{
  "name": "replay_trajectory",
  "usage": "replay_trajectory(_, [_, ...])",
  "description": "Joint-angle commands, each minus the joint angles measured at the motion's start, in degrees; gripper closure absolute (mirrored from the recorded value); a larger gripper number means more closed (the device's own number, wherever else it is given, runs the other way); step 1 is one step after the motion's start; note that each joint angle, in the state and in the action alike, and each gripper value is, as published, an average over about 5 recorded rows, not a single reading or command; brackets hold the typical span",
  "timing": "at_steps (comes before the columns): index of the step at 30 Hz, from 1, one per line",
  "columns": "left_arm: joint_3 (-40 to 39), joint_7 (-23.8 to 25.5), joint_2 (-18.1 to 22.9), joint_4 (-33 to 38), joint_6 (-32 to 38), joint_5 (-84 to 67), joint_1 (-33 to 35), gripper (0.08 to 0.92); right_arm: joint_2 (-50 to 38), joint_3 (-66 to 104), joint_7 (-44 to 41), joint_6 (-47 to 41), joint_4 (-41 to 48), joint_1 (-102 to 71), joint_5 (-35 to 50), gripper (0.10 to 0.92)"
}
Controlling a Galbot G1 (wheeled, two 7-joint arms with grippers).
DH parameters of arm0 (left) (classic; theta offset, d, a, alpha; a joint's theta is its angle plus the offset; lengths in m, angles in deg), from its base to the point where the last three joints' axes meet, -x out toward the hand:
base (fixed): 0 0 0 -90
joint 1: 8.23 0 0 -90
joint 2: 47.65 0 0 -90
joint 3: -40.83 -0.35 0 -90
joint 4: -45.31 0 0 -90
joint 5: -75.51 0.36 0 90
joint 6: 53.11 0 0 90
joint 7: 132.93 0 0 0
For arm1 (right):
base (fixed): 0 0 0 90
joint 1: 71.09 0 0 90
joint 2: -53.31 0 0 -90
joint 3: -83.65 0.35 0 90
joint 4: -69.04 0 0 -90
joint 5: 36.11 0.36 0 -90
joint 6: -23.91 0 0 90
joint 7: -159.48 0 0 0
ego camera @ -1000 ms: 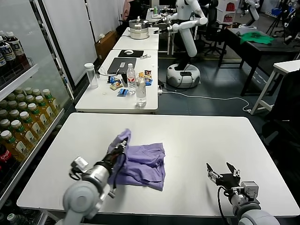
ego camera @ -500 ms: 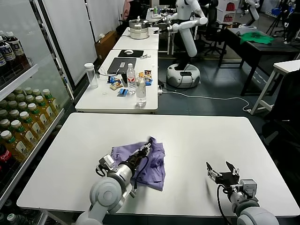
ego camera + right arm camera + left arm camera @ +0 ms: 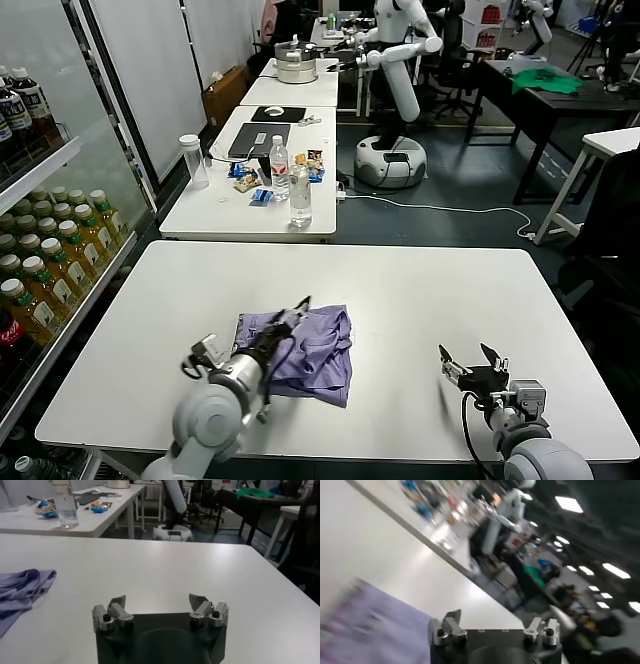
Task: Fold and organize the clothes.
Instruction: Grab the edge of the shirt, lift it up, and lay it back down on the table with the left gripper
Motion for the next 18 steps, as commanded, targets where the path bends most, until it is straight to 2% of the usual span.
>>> replay_trajectory(1, [6.04, 0.47, -6.32, -2.48, 2.98, 27.54, 7.77, 0.191, -0.02, -0.12, -0.04, 0.14, 0.16, 0.07, -0.10, 0.203])
replay_trajectory(7, [3.74, 0.75, -5.25, -4.14, 3.11, 36.10, 9.68, 0.177, -0.01, -0.15, -0.05, 0.21, -0.19, -0.20, -0.16, 0.203])
replay_trajectory(18, [0.70, 1.70, -3.84, -5.62, 0.75, 34.51, 8.17, 0.183, 0.03, 0.27, -0.03, 0.18, -1.22, -1.07, -0.15, 0.203])
